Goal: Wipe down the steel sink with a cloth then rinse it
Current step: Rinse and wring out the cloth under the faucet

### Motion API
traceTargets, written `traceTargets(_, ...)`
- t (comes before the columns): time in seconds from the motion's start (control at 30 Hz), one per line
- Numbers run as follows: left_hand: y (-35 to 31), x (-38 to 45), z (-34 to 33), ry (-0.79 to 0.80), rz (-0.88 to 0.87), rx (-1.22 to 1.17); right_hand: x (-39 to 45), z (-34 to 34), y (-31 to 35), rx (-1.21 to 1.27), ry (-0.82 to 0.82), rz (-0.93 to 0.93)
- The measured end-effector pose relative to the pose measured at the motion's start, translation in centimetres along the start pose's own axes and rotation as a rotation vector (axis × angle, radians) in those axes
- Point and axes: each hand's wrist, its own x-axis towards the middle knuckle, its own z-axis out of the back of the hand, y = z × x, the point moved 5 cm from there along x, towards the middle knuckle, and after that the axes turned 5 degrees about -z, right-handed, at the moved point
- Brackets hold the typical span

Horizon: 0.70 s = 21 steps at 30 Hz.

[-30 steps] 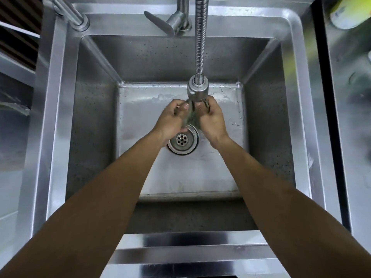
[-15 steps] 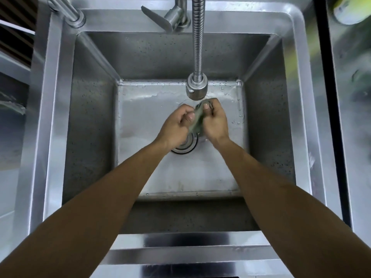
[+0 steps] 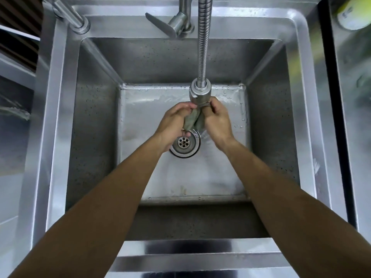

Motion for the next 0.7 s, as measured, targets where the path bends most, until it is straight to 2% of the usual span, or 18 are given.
traceTargets(0.13,0.5,1.2,-0.1,-0.165,0.064,-0.065,-1.7,-2.7,-0.5,0.034,0.122,-0.071)
traceTargets(0.17,0.5,1.2,-0.7,-0.135,0.055,-0.033,-1.5,-2.4,-0.3,0.028,0.100,-0.087)
traceTargets(0.23,0.3,0.3,-2.6,0.034,0.023,0.119,-0.6,-0.8,-0.4,0.020,-0.017,-0.132)
traceTargets(0.3,0.5,-0.3,-2.3,0.116,0.019,0.252,-1.4,-0.2,-0.6,0.013,0.013,-0.173)
traceTargets(0.4,0.3,0.1,2.4,-0.024,0.135,0.323,-4.9,-1.3,-0.7,-0.121,0.183,-0.103)
traceTargets(0.5,-2.4,0.4,4.6,-0.028,0.007,0.519,-6.7,-1.4,1.1,-0.251,0.180,0.055)
traceTargets(0.57,-5.8,0.3,4.2,-0.061,-0.075,0.396,-6.8,-1.0,2.6,-0.283,0.152,0.144)
traceTargets(0.7,-11.8,0.2,3.3,-0.160,-0.123,-0.079,-7.8,-0.5,3.5,-0.488,0.197,0.258)
